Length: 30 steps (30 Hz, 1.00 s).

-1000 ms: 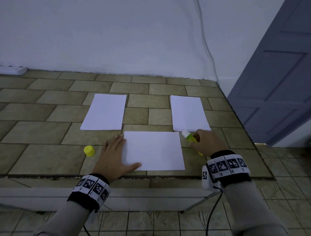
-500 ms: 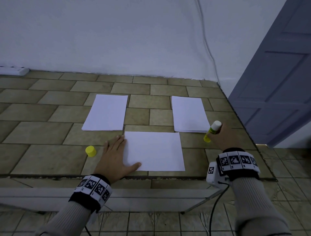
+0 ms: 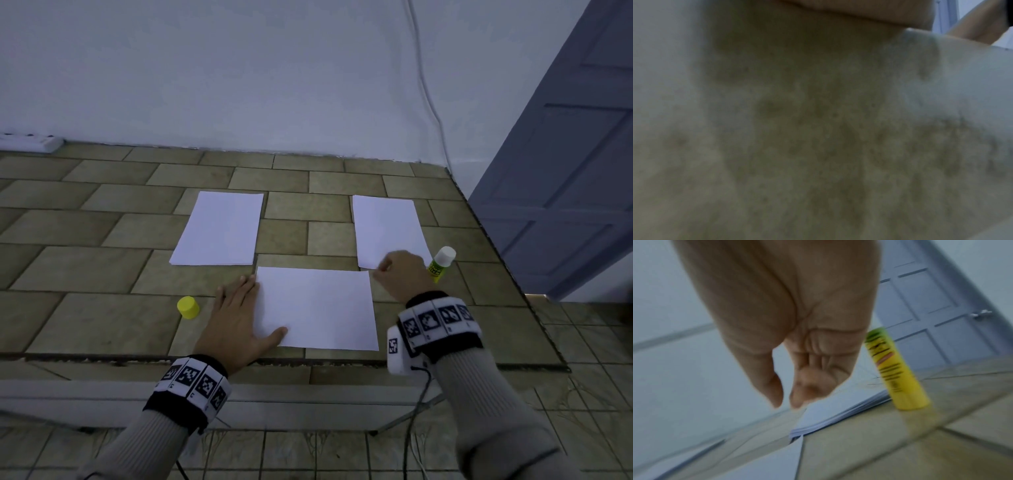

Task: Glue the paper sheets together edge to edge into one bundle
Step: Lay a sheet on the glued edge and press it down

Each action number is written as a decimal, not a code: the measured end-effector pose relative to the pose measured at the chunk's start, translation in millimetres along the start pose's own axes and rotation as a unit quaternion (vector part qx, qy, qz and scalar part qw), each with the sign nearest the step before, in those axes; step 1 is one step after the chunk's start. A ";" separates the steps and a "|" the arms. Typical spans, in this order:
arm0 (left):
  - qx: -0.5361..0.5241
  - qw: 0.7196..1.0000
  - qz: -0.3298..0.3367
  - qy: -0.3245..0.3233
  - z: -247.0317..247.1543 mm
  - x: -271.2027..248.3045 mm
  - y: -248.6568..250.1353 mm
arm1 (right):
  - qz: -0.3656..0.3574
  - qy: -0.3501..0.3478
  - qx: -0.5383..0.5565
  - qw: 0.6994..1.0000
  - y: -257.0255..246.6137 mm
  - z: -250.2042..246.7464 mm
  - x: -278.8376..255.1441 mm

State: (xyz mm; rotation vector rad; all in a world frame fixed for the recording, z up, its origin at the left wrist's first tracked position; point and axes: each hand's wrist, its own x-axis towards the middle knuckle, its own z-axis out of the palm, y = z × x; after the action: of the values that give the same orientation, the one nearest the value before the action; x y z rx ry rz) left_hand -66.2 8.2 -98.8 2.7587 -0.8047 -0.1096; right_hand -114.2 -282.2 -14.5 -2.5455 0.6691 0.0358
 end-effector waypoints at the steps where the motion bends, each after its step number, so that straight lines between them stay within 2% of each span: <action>1: -0.007 1.000 0.004 0.007 0.2 -0.4 0.0 | -0.003 0.021 0.001 1.000 -5.1 2.0 8.5; 3: -0.012 1.000 0.008 0.009 0.0 -1.0 0.3 | 0.006 0.032 -0.016 0.999 -12.8 6.7 25.8; 8: -0.035 0.999 0.011 0.031 3.5 -0.9 -2.0 | 0.061 -0.006 -0.109 0.992 -17.9 19.1 57.5; 13: -0.020 1.000 0.006 0.020 4.6 0.2 -3.5 | 0.071 -0.017 -0.116 0.990 -13.9 26.2 66.9; 17: -0.016 0.999 0.012 0.029 5.6 -0.7 -3.6 | 0.057 0.004 -0.136 0.989 -13.4 25.3 66.4; 21: -0.044 0.998 0.008 0.042 5.0 -0.3 -3.9 | 0.054 0.032 -0.083 0.995 -7.5 20.8 68.1; 25: -0.135 0.989 -0.013 0.058 3.3 0.0 -4.0 | -0.003 0.084 -0.007 0.996 -6.1 11.1 61.3; 30: -0.314 0.941 -0.064 0.108 -18.8 2.3 9.6 | -0.135 0.098 0.096 0.981 -8.6 3.6 22.8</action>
State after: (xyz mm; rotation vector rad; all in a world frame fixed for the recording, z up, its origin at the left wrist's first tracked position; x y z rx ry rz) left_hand -66.4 3.5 -78.1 2.1623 -0.4294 -0.0703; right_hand -89.8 -284.4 -17.0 -2.4474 0.3726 -0.3586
